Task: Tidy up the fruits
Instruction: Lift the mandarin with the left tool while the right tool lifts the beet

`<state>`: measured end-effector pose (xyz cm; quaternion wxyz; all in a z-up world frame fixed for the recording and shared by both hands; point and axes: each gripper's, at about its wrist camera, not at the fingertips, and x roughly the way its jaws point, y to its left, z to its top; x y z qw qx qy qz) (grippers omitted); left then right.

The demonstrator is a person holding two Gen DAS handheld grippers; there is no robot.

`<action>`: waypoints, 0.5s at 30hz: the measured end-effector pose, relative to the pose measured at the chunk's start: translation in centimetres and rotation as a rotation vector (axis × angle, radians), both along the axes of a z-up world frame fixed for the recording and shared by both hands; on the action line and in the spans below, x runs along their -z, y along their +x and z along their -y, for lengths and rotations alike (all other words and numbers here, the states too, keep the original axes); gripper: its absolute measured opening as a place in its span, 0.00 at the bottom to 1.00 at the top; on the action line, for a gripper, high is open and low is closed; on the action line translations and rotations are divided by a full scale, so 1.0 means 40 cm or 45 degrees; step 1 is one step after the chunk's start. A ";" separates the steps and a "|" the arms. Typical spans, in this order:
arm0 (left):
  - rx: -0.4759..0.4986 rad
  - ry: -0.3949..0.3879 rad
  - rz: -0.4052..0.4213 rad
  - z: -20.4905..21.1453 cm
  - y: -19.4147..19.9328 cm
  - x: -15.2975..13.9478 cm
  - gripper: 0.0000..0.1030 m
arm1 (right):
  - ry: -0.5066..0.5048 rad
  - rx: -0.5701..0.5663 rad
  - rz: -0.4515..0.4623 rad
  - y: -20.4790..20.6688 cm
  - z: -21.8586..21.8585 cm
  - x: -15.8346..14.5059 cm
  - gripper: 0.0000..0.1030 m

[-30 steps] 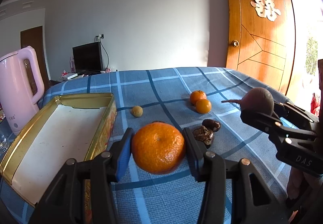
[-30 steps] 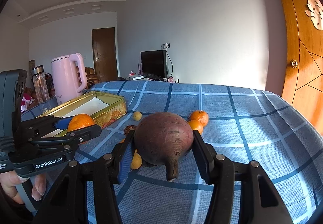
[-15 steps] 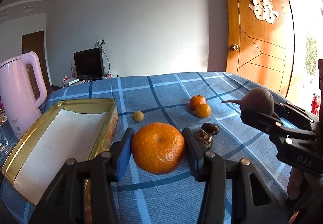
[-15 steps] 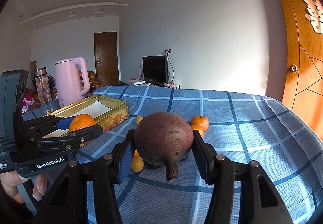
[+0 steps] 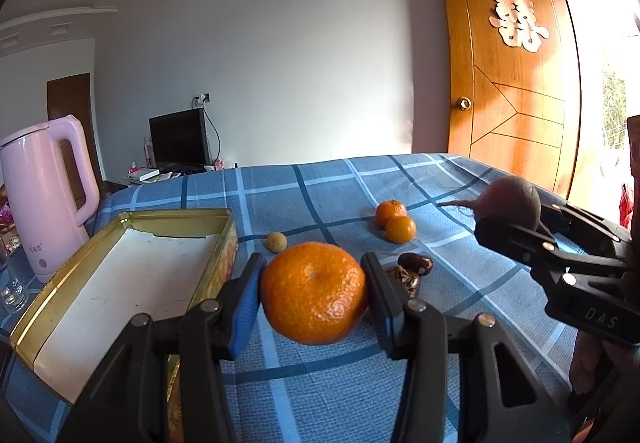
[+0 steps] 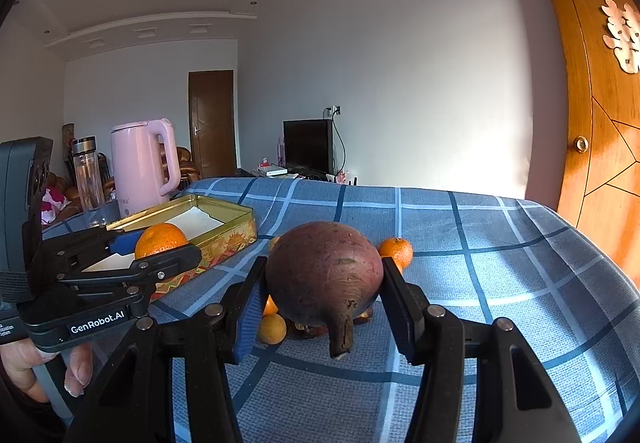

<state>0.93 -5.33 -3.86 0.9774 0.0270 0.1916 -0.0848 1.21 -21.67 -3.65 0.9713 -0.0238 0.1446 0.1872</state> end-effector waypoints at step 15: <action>-0.013 0.001 0.062 -0.005 -0.024 -0.006 0.49 | 0.004 -0.003 0.030 -0.009 -0.003 -0.003 0.54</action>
